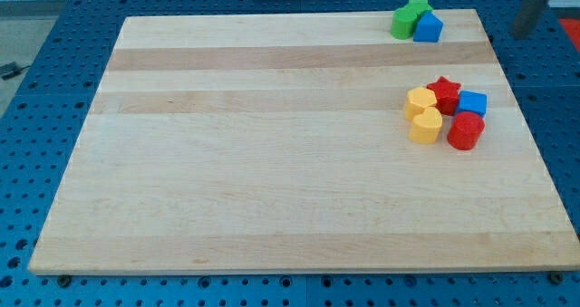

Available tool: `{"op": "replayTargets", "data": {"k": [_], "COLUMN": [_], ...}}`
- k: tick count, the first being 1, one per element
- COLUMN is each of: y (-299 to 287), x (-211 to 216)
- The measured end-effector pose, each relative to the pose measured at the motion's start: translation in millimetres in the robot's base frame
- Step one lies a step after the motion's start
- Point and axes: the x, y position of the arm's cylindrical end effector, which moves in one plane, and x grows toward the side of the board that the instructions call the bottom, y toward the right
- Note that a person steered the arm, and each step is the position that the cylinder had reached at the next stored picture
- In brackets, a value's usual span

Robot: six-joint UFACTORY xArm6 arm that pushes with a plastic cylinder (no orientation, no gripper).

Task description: Move the green star diagonally top left to the green circle

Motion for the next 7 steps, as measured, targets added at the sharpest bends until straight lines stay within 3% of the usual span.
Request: {"op": "replayTargets", "data": {"k": [1, 2, 4, 5, 7], "y": [-4, -21, -162, -209, -261], "x": [-42, -42, -42, -21, 84]}}
